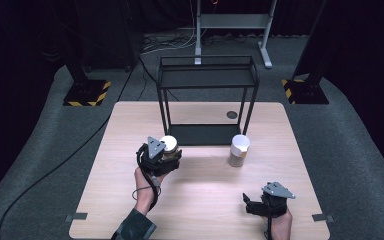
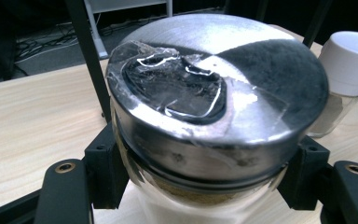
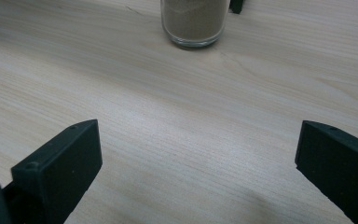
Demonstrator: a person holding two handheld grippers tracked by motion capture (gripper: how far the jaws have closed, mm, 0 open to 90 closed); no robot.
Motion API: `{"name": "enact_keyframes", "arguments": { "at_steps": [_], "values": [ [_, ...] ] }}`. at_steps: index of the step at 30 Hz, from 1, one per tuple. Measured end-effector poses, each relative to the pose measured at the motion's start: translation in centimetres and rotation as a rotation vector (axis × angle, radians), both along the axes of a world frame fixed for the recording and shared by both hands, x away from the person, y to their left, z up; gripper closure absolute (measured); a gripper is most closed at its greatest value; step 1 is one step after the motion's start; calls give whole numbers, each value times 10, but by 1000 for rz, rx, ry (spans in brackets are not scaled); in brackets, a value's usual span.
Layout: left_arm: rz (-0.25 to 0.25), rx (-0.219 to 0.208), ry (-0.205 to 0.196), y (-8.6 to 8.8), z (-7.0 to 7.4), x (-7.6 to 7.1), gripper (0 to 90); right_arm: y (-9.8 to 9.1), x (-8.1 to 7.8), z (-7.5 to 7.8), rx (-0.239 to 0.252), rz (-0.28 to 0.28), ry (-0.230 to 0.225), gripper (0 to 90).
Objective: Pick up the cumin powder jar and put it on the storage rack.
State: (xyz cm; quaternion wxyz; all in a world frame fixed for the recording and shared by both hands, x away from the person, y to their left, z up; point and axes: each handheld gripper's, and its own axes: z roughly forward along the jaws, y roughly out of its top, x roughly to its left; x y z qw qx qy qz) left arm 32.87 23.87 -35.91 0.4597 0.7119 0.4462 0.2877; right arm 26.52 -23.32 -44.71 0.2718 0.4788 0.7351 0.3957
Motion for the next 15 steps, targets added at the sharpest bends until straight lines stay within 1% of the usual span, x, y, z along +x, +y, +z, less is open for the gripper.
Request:
{"name": "enact_keyframes", "arguments": {
  "at_steps": [1,9,11,15],
  "values": [
    [0,-5,-2,0,1,0,308,0,0,0,0,0,0,0],
    [-12,-2,-12,0,9,5,308,0,0,0,1,1,1,0],
    [-18,-1,-17,0,13,7,308,0,0,0,0,1,1,0],
    [-28,10,-25,-2,20,10,308,0,0,0,0,1,1,0]
  ]
}}
